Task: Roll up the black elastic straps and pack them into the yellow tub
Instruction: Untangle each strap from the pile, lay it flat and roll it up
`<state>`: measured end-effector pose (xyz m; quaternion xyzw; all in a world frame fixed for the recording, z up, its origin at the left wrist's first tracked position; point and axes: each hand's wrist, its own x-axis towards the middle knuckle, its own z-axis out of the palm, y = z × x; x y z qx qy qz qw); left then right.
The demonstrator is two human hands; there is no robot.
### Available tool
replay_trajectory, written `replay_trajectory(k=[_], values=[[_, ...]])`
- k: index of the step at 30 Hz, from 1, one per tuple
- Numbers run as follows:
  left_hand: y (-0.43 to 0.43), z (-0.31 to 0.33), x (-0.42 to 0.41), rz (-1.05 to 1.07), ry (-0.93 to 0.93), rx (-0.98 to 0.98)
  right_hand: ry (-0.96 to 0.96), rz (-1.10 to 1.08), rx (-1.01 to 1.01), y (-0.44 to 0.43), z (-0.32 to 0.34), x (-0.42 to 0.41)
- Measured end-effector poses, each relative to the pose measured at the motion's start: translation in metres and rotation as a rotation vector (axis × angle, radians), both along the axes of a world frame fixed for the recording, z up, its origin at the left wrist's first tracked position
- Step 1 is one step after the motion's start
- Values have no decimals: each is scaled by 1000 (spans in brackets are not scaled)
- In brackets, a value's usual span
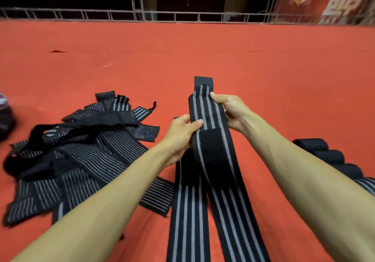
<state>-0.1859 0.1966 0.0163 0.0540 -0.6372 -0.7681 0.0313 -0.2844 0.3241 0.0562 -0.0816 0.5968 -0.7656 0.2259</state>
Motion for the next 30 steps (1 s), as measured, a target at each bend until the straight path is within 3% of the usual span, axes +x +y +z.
replay_trajectory(k=[3, 8, 12, 19, 25, 30], values=[[-25, -8, 0, 92, -81, -74, 116, -32, 244, -18, -22, -19], [-55, -52, -16, 84, -212, -447, 169, -79, 563, -40, -73, -43], [-69, -80, -42, 75, -233, -697, 223, -195, 649, -56, -108, -63], [-86, -98, -78, 345, -95, -848, 311, -225, 734, -65, -138, -79], [-80, -111, -104, 355, -121, -1028, 370, -255, 767, -67, -141, -84], [-83, -114, -109, 431, -145, -1033, 385, -352, 799, -77, -154, -88]])
